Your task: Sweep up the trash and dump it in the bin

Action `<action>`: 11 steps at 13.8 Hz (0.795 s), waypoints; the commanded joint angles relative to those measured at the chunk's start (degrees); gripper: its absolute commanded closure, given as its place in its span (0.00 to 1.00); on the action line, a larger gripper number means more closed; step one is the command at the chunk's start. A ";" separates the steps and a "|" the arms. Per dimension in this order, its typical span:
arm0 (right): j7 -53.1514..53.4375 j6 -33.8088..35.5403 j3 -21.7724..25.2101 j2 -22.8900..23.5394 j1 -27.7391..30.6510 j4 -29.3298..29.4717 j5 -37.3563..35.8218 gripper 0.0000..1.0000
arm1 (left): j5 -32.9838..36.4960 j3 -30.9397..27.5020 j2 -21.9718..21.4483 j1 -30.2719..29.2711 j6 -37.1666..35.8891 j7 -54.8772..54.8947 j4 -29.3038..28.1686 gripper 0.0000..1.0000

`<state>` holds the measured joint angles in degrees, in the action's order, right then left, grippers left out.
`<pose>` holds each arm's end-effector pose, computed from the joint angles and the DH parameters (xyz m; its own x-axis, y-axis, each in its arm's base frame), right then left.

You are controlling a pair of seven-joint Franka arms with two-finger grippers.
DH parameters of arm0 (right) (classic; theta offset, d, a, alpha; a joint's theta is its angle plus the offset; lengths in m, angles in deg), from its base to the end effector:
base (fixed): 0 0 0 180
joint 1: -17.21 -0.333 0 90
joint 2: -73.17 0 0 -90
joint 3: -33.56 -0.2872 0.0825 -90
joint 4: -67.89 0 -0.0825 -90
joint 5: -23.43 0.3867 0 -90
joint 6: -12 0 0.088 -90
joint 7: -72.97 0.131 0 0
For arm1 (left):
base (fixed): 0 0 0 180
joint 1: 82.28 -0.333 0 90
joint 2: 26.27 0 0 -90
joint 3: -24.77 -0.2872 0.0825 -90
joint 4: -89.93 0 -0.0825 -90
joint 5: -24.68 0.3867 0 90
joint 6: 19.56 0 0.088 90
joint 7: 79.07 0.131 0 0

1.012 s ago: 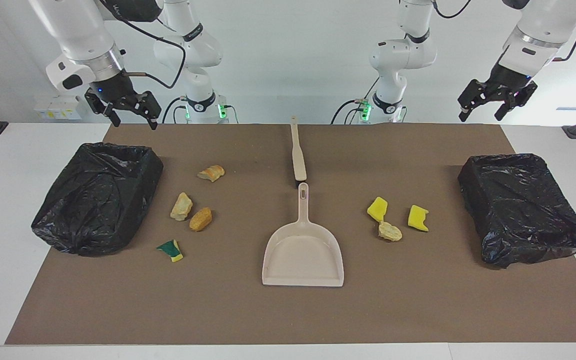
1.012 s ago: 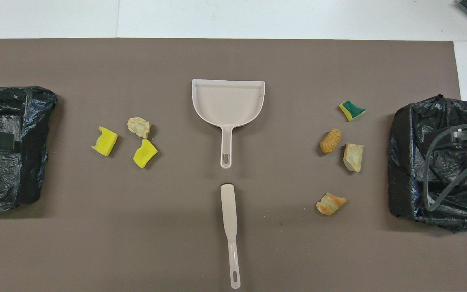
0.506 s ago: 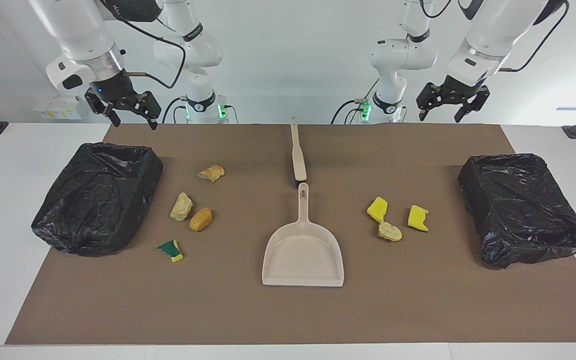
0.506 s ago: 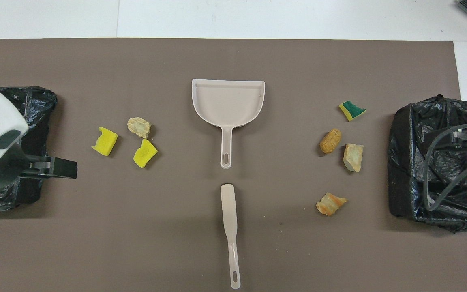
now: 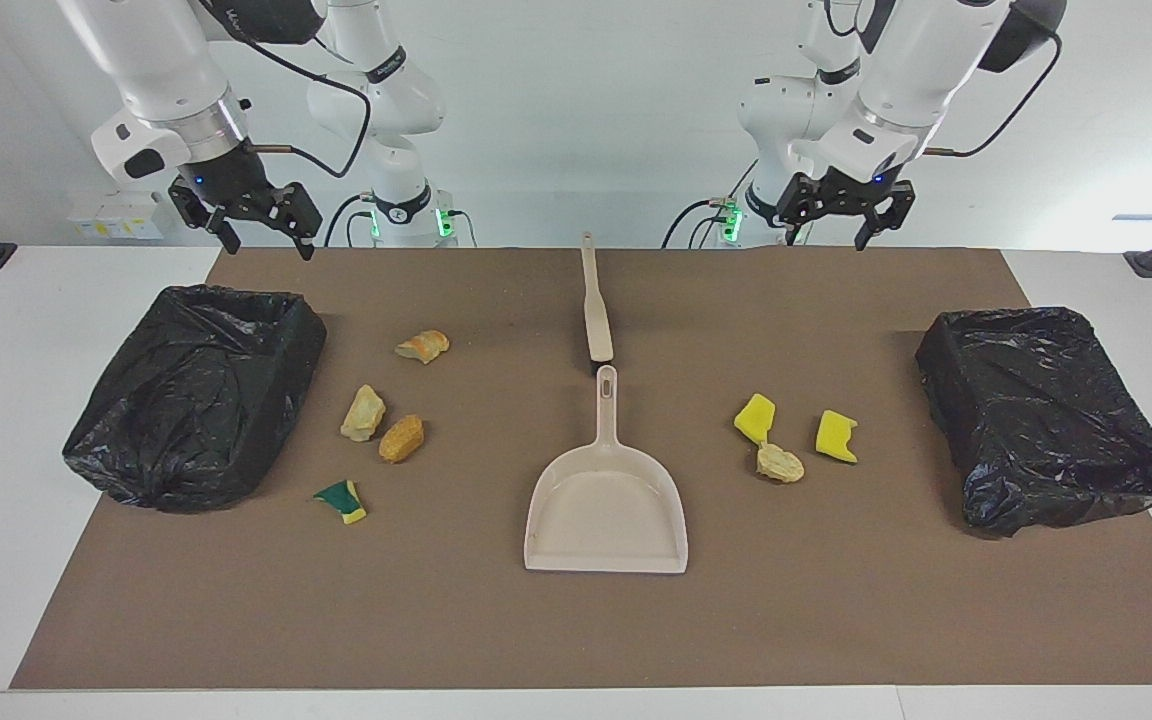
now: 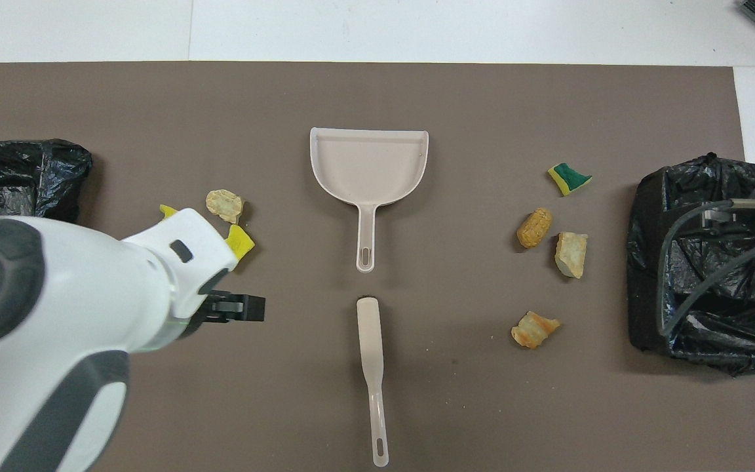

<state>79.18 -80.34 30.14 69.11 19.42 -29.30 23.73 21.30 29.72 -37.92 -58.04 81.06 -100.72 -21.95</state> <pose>0.5386 0.0129 0.5543 0.9961 -0.0876 -0.0139 -0.0876 -0.9962 0.0005 0.4384 -0.2551 0.5127 0.9928 -0.1191 -0.0095 -0.1186 -0.9921 0.0399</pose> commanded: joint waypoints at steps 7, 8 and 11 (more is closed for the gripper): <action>-5.78 -5.84 -5.99 2.47 0.06 -5.39 0.66 0.00 | -0.48 -0.82 5.72 20.91 21.27 -19.28 -14.68 0.00; -4.64 -5.75 -6.51 3.79 0.07 -4.16 0.58 0.00 | -0.40 -0.82 8.02 22.41 23.03 -21.22 -14.68 0.00; -0.69 -5.05 -8.27 7.57 -1.42 -1.08 0.75 0.00 | -0.48 -0.73 9.54 26.19 26.55 -22.64 -18.36 0.00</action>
<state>75.98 -85.53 22.96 73.71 18.85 -33.27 23.96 21.25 30.12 -27.93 -34.27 105.43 -122.40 -37.75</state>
